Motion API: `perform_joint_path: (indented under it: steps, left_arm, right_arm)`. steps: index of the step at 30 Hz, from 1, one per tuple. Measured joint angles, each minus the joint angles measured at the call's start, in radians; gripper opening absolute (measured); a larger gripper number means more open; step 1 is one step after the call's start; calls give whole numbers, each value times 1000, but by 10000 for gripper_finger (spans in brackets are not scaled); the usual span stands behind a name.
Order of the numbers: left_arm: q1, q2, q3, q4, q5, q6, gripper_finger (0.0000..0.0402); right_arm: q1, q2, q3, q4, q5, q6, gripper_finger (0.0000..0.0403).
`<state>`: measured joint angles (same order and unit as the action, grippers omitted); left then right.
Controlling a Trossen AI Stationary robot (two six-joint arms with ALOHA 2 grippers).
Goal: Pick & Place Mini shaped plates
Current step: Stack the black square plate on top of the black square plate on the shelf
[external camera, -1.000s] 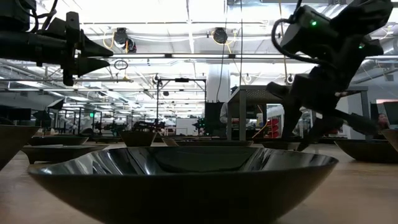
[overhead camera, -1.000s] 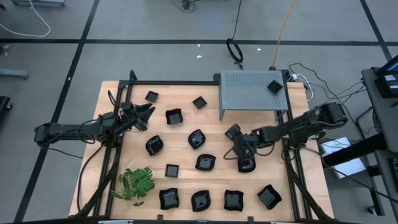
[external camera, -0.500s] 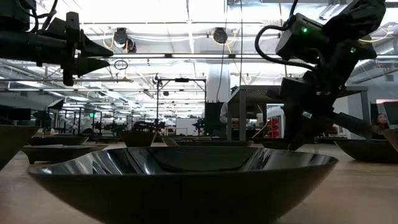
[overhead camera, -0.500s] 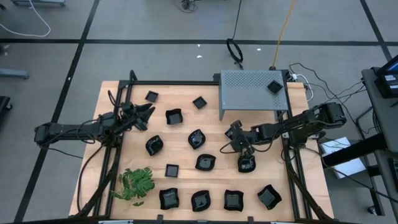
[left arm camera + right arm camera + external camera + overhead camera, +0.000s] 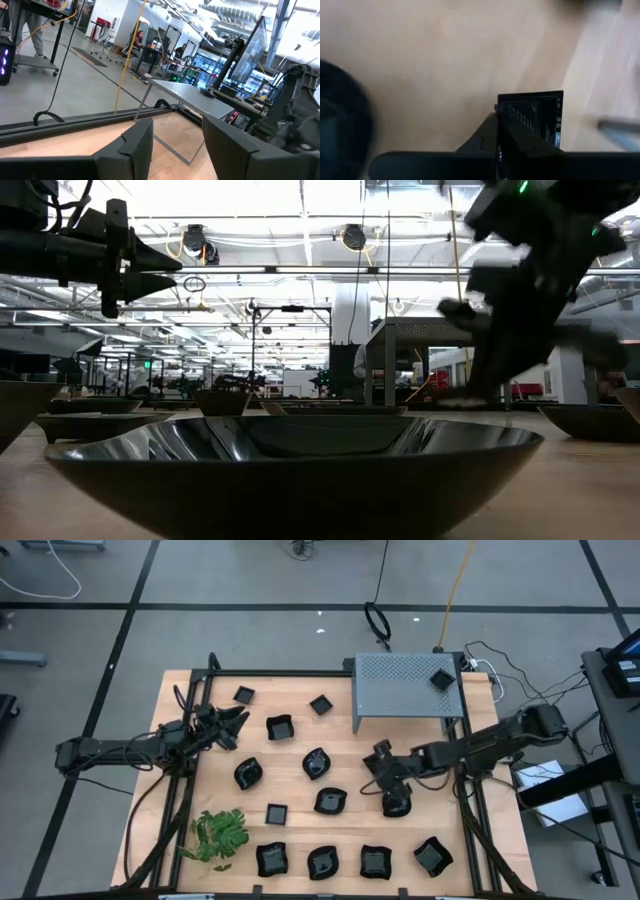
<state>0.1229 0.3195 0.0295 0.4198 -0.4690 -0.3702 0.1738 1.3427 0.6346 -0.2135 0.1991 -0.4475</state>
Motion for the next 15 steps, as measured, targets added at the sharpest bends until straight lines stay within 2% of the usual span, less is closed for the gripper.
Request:
perform_joint_path:
  steps: [4, 8, 11, 15]
  left_arm:
    - [0, 0, 0, 0, 0, 0, 173]
    - [0, 0, 0, 0, 0, 0, 173]
    - [0, 0, 0, 0, 0, 0, 173]
    - [0, 0, 0, 0, 0, 0, 173]
  right_arm:
    - [37, -115, 6, 29, -42, 120, 1]
    - [64, -218, 33, 99, -32, 283, 1]
    - [86, -265, 84, 133, 74, 320, 1]
    - [99, -274, 220, 83, 295, 342, 1]
